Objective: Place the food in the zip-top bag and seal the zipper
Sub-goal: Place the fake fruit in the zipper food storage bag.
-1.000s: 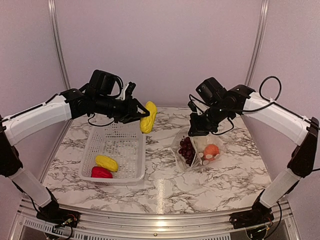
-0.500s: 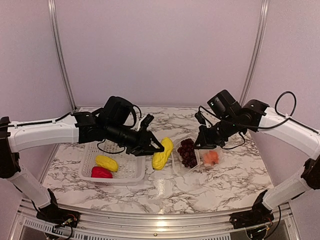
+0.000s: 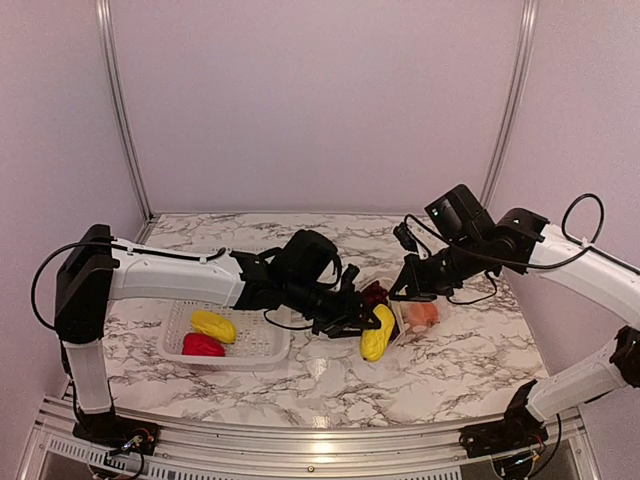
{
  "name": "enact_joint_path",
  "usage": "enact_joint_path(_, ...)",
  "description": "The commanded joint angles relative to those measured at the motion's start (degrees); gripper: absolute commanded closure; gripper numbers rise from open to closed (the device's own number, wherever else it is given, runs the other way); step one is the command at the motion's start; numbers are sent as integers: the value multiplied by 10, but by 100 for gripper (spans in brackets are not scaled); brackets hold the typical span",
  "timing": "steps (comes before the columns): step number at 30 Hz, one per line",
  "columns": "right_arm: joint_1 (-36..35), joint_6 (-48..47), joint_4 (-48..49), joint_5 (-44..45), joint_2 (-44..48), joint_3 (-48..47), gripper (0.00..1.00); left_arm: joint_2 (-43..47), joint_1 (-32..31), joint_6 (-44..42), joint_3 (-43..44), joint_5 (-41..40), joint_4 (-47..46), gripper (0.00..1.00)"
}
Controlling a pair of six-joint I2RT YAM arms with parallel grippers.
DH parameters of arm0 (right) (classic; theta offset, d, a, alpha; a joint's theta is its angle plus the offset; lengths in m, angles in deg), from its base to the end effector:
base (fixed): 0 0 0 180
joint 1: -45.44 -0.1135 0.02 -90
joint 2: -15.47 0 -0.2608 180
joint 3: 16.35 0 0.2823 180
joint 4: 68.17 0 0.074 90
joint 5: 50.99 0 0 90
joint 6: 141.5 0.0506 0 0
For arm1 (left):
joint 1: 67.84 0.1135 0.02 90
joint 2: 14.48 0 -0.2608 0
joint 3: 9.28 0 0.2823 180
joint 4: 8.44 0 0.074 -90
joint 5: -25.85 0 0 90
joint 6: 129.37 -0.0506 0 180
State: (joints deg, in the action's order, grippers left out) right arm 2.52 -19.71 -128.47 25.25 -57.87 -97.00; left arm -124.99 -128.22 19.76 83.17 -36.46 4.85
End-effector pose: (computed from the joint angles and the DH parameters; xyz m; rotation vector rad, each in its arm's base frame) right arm 0.2110 0.2127 0.3009 -0.3646 2.6352 0.7947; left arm 0.2174 -0.4300 0.2084 0.3828 2.5595 -1.5623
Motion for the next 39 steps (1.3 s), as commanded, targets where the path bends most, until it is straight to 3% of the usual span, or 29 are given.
enact_joint_path(1,-7,-17,3,-7,-2,-21,100,-32,3,44,38,-54,-33,93)
enact_joint_path(9,-7,-7,-4,-26,0,-29,100,-109,16,79,110,-164,-30,93)
enact_joint_path(18,-7,-6,-4,-42,0,-39,100,-192,8,166,177,-262,-108,88)
enact_joint_path(20,-7,-7,-5,-39,4,-36,100,-198,8,178,178,-274,-106,81)
enact_joint_path(25,-7,-11,-1,-37,10,-23,100,-196,7,186,171,-253,-109,48)
enact_joint_path(29,-6,-12,6,-34,15,-21,100,-153,5,156,159,-263,-73,29)
enact_joint_path(39,-5,-5,37,-31,23,1,100,-32,3,107,120,-282,17,27)
